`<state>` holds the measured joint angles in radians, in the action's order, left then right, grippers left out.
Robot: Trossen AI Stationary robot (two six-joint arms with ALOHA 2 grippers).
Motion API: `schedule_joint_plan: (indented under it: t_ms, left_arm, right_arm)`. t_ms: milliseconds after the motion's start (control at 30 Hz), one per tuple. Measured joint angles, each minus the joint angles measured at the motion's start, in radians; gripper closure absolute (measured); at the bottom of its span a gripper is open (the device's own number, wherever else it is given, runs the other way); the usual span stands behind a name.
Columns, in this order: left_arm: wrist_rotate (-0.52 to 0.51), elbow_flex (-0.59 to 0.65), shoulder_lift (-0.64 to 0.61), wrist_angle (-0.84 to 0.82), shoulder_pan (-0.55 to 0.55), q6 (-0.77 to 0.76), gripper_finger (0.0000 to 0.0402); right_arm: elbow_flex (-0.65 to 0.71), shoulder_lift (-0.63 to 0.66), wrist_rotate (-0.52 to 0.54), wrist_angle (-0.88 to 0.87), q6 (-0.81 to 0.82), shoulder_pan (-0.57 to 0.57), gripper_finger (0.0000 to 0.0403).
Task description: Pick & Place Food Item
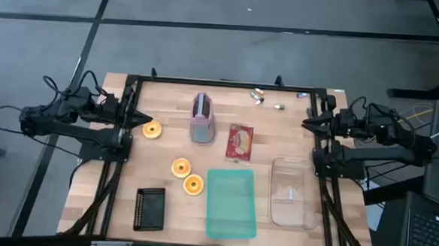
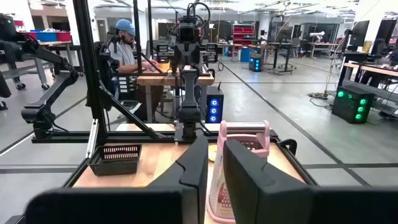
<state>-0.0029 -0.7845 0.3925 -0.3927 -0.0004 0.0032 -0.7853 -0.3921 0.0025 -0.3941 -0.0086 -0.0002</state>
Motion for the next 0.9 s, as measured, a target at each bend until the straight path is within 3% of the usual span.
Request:
schedule_joint_plan:
  t_ms: [900]
  left_arm:
    - [0.000,0.000,0.000,0.000,0.000,0.000,0.0394]
  right_arm:
    - [0.000,0.000,0.000,0.000,0.000,0.000,0.0348]
